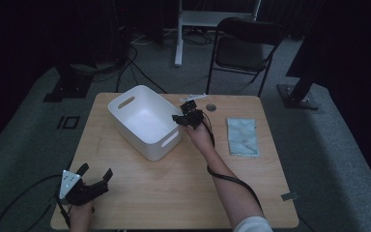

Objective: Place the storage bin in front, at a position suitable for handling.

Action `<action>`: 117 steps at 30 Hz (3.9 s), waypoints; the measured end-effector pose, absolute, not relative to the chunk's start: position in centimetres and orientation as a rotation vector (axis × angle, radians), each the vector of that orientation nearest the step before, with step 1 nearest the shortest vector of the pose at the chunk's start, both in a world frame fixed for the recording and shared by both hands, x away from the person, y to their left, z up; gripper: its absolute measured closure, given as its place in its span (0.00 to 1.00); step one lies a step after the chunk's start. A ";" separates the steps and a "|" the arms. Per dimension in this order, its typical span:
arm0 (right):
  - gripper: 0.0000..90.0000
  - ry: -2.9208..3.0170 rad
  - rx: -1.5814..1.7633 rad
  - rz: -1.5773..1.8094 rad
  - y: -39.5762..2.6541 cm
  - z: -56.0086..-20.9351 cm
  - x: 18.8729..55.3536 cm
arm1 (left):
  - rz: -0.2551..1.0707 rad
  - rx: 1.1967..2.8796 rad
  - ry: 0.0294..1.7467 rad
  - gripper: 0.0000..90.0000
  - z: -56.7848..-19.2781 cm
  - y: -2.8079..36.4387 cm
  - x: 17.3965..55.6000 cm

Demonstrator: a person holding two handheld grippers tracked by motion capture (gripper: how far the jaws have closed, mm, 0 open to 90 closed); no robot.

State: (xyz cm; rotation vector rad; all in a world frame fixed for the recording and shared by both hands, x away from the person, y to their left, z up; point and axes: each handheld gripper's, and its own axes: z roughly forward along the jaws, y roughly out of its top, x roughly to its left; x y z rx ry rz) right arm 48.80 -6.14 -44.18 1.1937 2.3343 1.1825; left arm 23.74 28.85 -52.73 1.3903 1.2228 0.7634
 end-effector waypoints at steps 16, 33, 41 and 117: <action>0.94 2.316 1.193 1.077 -5.7 -43.7 48.9 | 0.776 1.408 1.219 0.03 -52.7 28.8 23.8; 0.94 2.345 1.159 1.073 -7.0 -43.6 47.7 | 0.788 1.404 1.225 0.03 -52.7 28.6 23.7; 0.95 2.368 1.138 1.064 -7.7 -43.5 47.1 | 0.785 1.408 1.225 0.03 -52.7 28.6 23.7; 0.95 2.459 1.030 1.059 -18.1 -43.3 38.7 | 0.718 1.465 1.179 0.03 -53.0 27.1 23.8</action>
